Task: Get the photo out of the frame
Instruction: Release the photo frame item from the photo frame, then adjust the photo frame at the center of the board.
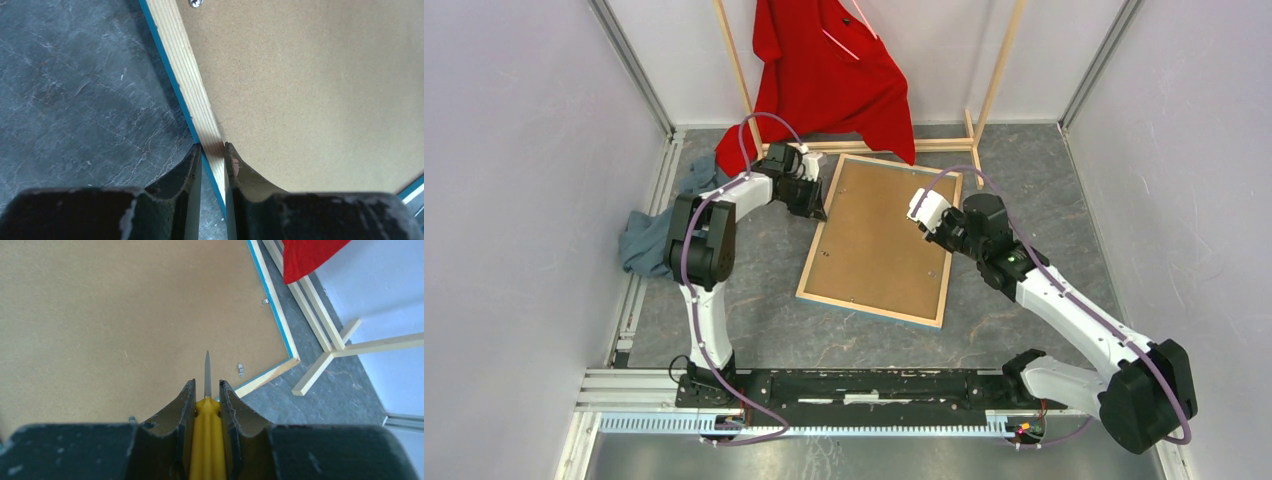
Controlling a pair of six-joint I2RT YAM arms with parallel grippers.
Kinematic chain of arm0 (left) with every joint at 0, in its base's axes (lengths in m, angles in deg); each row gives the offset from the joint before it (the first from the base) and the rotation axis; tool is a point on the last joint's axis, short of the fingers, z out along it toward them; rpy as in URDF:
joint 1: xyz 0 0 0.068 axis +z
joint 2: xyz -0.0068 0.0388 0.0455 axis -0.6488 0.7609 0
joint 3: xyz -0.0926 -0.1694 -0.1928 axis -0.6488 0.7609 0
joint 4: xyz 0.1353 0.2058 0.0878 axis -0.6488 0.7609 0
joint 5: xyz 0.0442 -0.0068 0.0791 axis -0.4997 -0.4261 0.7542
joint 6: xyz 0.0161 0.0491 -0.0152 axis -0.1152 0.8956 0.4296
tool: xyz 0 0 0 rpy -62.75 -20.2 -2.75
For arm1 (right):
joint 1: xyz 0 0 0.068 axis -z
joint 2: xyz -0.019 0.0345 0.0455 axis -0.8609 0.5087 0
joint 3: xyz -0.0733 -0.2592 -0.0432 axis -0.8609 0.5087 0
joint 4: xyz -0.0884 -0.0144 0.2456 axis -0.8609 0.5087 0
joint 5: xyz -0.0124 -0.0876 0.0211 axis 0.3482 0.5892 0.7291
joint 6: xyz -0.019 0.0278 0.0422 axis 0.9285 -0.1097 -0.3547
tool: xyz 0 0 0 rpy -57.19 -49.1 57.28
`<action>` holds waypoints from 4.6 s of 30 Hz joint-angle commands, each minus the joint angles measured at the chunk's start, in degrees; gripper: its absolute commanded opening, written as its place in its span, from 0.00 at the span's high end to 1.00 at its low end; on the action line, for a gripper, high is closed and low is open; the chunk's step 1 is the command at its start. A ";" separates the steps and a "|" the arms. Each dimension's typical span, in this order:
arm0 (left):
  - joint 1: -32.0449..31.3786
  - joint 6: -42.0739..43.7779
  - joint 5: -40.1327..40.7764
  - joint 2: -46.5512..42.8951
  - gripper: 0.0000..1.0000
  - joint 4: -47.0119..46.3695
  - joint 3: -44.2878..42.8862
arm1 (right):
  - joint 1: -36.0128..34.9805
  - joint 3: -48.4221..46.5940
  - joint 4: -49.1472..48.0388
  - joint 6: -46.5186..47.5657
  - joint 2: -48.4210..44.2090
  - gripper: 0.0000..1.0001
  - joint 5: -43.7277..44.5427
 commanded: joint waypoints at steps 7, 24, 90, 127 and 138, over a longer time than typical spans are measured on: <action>-3.79 13.19 5.46 0.53 0.73 11.51 -3.45 | 0.58 1.05 -4.14 -1.54 -1.55 1.00 -2.94; -4.55 -3.97 18.07 -2.12 0.65 3.38 -2.08 | 1.90 2.24 -5.35 -1.70 -0.74 1.00 -2.65; -9.25 38.90 7.15 6.35 0.69 20.58 -18.88 | 6.33 3.25 -13.68 -8.07 5.41 1.00 18.49; -4.11 18.31 27.23 -35.19 0.17 11.81 26.08 | 12.69 1.67 -9.94 -10.76 9.40 1.00 12.94; -4.13 18.79 33.73 -32.39 0.26 5.00 29.22 | 13.36 1.93 -10.65 -10.52 11.08 1.00 14.55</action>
